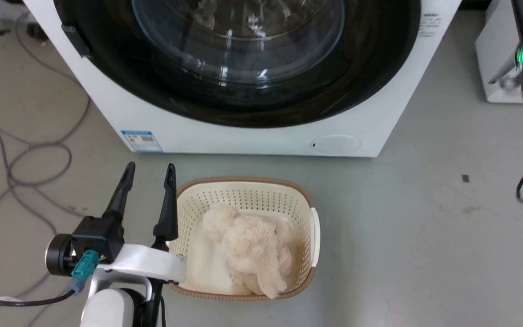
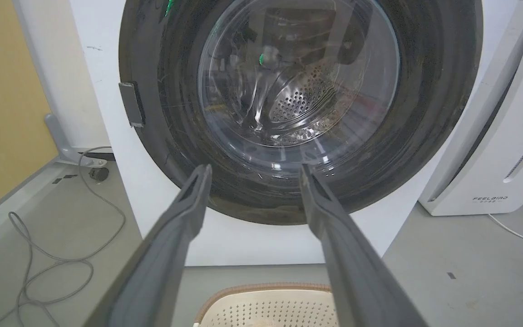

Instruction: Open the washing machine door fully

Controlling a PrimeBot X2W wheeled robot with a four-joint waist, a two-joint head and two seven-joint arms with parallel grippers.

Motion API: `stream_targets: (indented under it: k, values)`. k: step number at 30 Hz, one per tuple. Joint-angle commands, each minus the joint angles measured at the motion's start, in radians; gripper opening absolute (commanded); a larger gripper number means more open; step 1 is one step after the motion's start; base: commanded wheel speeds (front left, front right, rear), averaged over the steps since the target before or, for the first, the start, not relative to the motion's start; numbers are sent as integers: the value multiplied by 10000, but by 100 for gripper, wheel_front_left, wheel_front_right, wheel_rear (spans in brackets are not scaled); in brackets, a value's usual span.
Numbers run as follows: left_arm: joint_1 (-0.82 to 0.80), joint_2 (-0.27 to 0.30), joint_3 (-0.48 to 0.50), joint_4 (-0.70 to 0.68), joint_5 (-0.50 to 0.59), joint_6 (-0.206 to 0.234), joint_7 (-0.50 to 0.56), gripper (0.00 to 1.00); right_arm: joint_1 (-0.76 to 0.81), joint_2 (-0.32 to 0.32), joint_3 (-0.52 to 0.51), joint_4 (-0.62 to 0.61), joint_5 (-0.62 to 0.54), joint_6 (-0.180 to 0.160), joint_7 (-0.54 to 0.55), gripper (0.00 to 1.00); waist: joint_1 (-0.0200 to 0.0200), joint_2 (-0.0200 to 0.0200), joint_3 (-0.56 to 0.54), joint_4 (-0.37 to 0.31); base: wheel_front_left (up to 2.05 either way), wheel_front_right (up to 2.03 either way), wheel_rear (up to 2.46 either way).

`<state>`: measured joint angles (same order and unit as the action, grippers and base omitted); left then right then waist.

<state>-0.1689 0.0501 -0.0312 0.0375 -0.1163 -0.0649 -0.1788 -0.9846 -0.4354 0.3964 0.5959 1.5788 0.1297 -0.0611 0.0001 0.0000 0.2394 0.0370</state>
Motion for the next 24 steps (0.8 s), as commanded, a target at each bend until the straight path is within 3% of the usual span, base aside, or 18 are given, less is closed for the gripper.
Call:
stream_targets:
  k: [1,11,24]
  values:
    - [-174,17,-8,-8,-37,-55,-109,100,-613,-188,404,316,441,8,160,0,-1,0,149,44,0,0,0]
    - [-496,8,12,-16,-136,-133,-297,100,-3645,-317,3440,2445,1392,8,1698,0,-1,0,773,109,0,0,0]
    - [-966,2,-104,47,-369,-198,-569,100,-6745,618,6332,5335,2906,9,3720,0,-1,0,1501,352,0,0,0]
